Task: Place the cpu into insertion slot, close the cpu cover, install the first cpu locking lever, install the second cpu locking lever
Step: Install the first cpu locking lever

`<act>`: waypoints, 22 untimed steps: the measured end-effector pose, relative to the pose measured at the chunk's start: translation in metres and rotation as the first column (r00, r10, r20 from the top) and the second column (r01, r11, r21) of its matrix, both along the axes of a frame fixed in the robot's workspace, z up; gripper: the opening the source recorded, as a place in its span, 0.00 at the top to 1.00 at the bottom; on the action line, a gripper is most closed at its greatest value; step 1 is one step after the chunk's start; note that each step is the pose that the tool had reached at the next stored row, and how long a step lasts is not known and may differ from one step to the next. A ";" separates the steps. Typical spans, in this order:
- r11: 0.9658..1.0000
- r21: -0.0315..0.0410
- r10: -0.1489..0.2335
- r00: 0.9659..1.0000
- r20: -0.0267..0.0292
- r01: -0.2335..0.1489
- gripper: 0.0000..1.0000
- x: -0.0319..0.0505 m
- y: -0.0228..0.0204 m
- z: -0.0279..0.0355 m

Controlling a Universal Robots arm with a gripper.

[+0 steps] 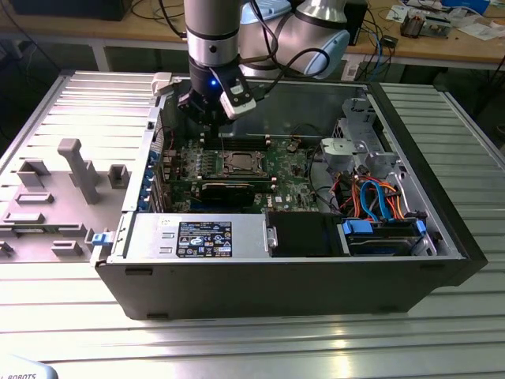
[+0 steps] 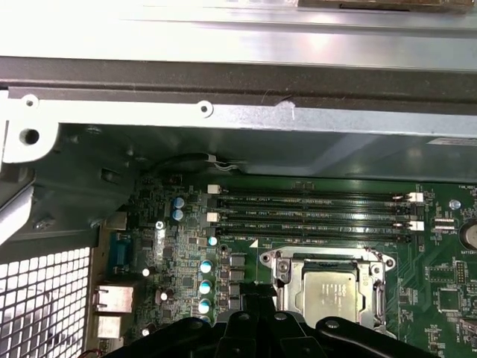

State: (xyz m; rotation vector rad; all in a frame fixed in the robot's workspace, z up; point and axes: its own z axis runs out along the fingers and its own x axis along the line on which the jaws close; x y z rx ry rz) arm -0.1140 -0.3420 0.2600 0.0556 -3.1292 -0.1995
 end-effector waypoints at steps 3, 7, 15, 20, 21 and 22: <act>0.999 0.037 0.000 1.000 0.000 0.000 0.89 -0.0001 0.0001 -0.0009; 0.999 0.038 0.000 1.000 0.000 0.000 0.89 -0.0001 0.0000 -0.0016; 0.999 0.038 0.004 1.000 0.000 -0.004 0.89 -0.0018 0.0002 -0.0023; 0.999 0.038 0.005 1.000 0.000 -0.005 0.89 -0.0018 0.0034 -0.0027; 0.999 0.038 0.005 1.000 0.000 -0.005 0.89 -0.0017 0.0041 -0.0028; 0.999 0.038 0.005 1.000 0.000 -0.005 0.89 -0.0016 0.0052 -0.0028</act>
